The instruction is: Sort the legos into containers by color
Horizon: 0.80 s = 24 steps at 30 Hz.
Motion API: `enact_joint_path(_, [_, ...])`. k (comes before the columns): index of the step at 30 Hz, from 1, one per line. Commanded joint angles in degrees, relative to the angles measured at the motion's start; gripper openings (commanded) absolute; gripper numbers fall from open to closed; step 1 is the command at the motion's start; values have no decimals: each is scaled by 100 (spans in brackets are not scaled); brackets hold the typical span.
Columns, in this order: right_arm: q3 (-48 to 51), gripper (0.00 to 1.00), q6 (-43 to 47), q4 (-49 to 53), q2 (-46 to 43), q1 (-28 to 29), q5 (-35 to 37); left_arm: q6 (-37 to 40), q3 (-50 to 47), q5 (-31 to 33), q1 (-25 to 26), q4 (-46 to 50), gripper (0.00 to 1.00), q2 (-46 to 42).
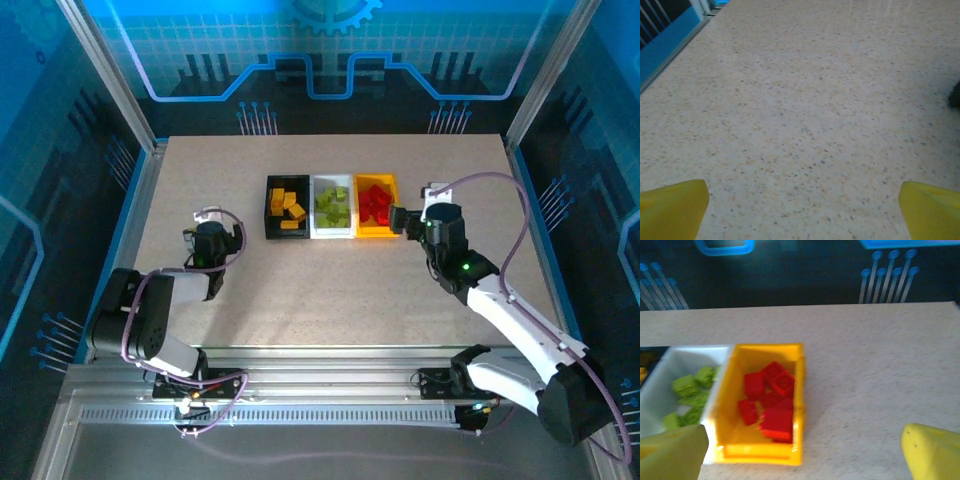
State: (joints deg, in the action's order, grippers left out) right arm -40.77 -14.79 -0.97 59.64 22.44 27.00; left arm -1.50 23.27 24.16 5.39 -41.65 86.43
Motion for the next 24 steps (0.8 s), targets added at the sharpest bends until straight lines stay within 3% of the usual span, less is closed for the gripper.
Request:
enact_joint_path(1, [423,100,881,-1021,138,-621,249,305,-443,-581,-51,-1997,99,304])
enact_joint_path(2, [568,100,974,-1345,246,-761,218,422,-579,-527,4,-2412,99,505])
enact_joint_path(4, [840,100,1126,-1891,681,-1059,-91,280,-379,-487,24,-1565,99,234])
enact_joint_path(12, [1315,100,1276,-3146,1878,-1713,-1147,253,-393,-375,-3,-1780,99,335])
enact_joint_path(16, [1874,100,1284,-4932,2737,-1851,-1554,251,-389,-388,-10,-1759,99,330])
enact_joint_path(17, [1724,100,1322,-4377,2612,-1830,-1661,255,-384,-394,-11,-1766,99,331])
enact_joint_path(24, [1687,100,1338,-4354,2637,-1779,-1580,255,-380,-396,-14,-1747,99,333])
